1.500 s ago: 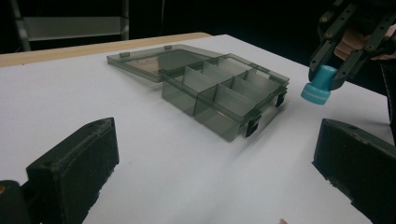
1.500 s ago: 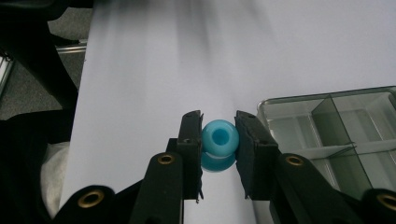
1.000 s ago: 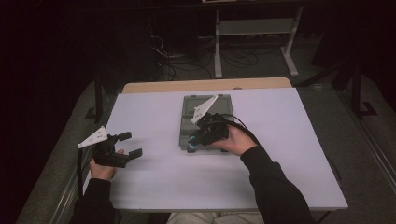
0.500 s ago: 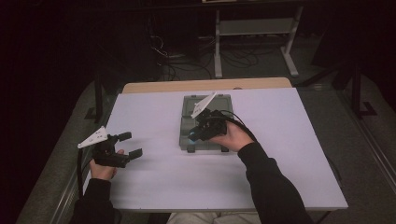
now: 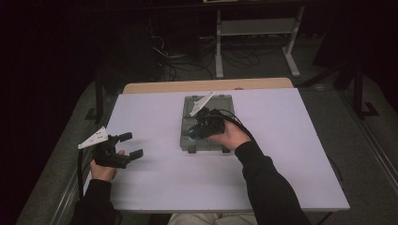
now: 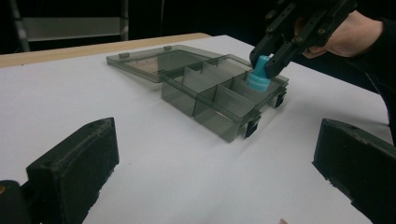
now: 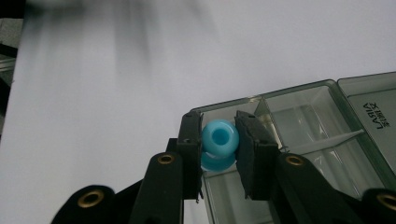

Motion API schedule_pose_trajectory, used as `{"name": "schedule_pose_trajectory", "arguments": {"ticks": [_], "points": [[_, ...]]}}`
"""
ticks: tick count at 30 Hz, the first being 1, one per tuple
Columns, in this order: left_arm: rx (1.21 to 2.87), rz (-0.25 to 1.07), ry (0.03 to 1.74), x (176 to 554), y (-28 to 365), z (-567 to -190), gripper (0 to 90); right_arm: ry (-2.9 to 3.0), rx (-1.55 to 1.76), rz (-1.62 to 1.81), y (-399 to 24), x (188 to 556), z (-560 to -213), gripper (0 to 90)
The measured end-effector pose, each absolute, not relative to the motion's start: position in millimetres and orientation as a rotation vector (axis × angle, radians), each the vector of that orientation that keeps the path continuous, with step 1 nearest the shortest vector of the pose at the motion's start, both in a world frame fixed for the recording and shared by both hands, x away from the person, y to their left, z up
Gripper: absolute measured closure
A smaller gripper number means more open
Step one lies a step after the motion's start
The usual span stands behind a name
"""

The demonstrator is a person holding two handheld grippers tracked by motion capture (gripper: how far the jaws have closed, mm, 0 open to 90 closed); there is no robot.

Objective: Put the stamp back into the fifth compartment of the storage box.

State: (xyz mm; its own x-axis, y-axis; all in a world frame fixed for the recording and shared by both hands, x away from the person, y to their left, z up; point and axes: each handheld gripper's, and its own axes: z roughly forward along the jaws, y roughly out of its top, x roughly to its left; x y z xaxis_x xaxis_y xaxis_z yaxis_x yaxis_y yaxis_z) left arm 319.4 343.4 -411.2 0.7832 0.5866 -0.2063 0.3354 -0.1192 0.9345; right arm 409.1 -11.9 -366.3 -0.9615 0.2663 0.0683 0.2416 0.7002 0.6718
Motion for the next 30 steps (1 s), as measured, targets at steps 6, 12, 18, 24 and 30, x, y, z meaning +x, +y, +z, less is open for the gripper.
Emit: {"name": "schedule_pose_trajectory", "arguments": {"ticks": [6, 12, 18, 24, 30], "points": [[1.726, 0.251, 0.726, 319.4, 343.5, -411.1, 0.0, 2.858, 0.453, 1.145, -8.9, 414.1, -372.3, 71.1], [1.724, 0.250, 0.726, 319.5, 343.6, -411.2, 0.0, 2.855, 0.468, 1.163, -4.1, 418.3, -379.5, 71.1], [1.721, 0.250, 0.729, 319.3, 343.7, -411.0, 0.0, 2.855, 0.487, 1.156, 2.1, 421.9, -386.2, 71.1], [1.721, 0.250, 0.729, 319.4, 343.6, -411.1, 0.0, 2.865, 0.507, 1.128, 8.3, 425.3, -392.1, 71.0], [1.721, 0.251, 0.728, 319.4, 344.0, -411.0, 0.0, 2.860, 0.521, 1.084, 11.7, 427.1, -397.8, 56.4]]}}
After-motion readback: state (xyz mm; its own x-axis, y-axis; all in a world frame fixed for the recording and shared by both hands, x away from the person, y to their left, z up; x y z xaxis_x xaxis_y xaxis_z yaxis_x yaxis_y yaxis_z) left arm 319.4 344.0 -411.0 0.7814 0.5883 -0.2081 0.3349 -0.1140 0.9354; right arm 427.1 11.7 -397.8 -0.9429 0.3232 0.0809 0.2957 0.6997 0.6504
